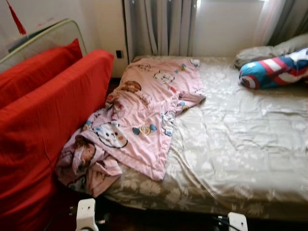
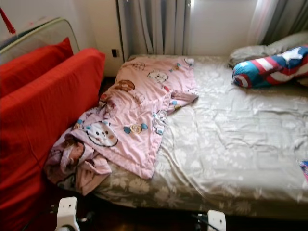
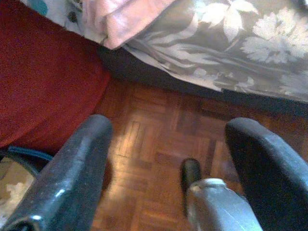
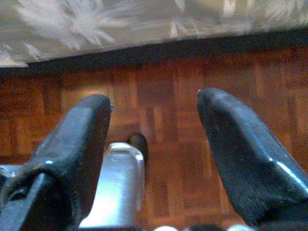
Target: Clean up the room
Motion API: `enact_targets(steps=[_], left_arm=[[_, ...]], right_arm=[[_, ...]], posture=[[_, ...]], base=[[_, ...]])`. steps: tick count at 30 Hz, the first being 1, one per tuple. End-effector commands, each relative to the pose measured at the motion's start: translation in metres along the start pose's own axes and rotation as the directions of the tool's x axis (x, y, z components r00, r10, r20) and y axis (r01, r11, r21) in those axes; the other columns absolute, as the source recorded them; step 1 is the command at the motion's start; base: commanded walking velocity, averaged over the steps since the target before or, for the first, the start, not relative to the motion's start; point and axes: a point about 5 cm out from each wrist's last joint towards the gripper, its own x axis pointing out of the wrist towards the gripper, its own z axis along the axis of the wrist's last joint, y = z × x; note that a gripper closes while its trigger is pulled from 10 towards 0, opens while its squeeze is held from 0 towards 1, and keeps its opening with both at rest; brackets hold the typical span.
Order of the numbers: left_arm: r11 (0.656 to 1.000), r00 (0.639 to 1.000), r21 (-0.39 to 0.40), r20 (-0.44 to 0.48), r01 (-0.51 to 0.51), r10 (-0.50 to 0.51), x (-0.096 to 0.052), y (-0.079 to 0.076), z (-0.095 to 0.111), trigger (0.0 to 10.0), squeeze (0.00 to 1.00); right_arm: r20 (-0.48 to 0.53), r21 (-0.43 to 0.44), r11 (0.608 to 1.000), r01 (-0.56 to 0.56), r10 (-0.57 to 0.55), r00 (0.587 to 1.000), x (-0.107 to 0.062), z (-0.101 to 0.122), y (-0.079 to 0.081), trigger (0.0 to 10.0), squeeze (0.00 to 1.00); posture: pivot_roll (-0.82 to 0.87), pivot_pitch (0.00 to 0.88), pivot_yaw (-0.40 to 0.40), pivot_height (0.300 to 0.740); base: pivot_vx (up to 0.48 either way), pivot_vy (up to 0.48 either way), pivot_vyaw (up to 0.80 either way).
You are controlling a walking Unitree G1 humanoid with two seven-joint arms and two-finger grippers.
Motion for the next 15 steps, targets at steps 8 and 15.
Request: enact_targets(steps=[8,15], left_arm=[[1.0,1.0,0.022,-0.001,-0.012,0.012,-0.0006,0.0077,0.0014,10.0,0.0],[1.0,1.0,0.019,-0.001,-0.01,0.01,-0.0006,0.0073,0.0014,10.0,0.0]], right_arm=[[0.014,0.002,1.0,-0.016,0.016,1.0,0.0013,0.0033,0.0059,10.0,0.0],[0.017,0.003,1.0,-0.018,0.018,1.0,0.0013,0.0036,0.0061,10.0,0.0]], posture=[[-0.02,0.0,0.026,0.74],[-0.02,0.0,0.027,0.74]], base=[[0.0,0.043,0.0],[0.0,0.0,0.0]])
